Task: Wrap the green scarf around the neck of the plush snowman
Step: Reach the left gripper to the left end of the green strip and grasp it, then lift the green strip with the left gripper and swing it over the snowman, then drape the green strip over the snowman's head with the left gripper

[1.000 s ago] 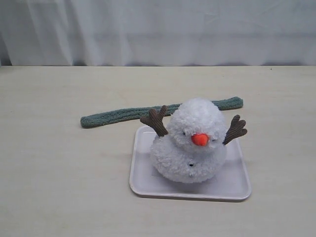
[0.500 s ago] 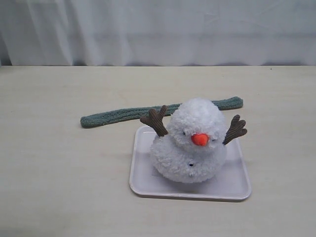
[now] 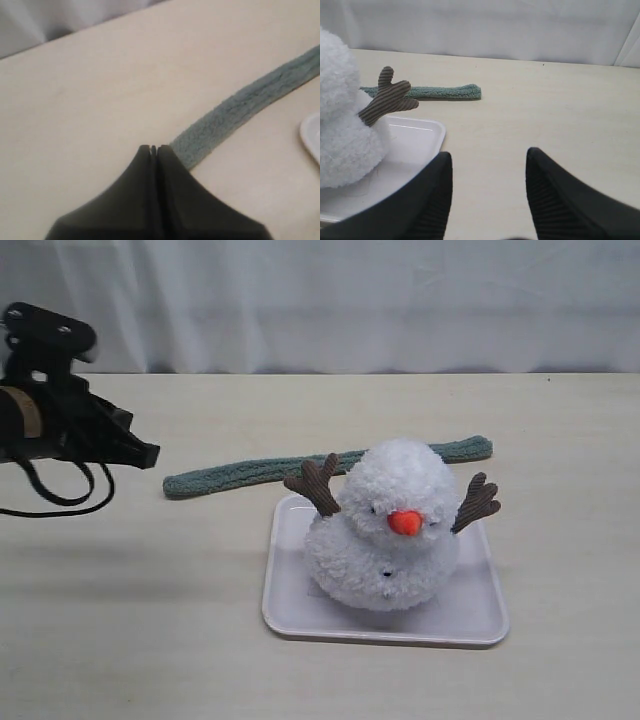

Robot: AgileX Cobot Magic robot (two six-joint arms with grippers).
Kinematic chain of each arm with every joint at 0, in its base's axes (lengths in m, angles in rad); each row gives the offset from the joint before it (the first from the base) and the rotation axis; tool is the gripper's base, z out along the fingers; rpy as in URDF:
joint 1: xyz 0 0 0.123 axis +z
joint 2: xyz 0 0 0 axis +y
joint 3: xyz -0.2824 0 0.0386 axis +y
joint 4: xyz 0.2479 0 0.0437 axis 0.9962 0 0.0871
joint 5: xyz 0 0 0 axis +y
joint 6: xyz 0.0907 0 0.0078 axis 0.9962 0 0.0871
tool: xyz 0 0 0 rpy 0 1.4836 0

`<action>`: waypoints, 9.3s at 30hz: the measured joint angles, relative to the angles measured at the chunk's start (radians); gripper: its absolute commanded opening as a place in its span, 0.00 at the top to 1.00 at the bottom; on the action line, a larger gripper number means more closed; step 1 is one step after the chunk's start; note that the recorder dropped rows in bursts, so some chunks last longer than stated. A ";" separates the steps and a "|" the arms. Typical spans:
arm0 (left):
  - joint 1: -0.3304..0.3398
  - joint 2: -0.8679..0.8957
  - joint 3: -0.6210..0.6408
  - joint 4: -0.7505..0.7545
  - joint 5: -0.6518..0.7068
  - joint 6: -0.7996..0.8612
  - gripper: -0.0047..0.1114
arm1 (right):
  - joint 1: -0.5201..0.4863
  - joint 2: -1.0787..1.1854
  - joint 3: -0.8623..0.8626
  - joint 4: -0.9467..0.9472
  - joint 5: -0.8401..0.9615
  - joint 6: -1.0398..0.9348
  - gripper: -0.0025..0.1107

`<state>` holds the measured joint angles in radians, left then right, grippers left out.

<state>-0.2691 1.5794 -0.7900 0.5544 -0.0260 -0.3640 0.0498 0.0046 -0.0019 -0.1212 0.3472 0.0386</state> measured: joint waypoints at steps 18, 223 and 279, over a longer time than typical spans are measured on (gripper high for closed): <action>0.008 0.361 -0.450 -0.578 0.531 0.899 0.96 | 0.000 0.000 0.000 0.000 0.000 0.000 0.58; -0.603 0.215 -0.479 -1.061 -0.165 1.676 0.96 | 0.000 0.000 0.000 0.000 0.000 0.000 0.58; -0.486 0.209 -0.479 -0.827 0.679 0.760 0.96 | 0.000 0.000 0.000 0.000 0.000 0.000 0.58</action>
<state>-0.7553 1.7888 -1.2693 -0.2729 0.6534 0.3957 0.0498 0.0046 -0.0019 -0.1212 0.3472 0.0386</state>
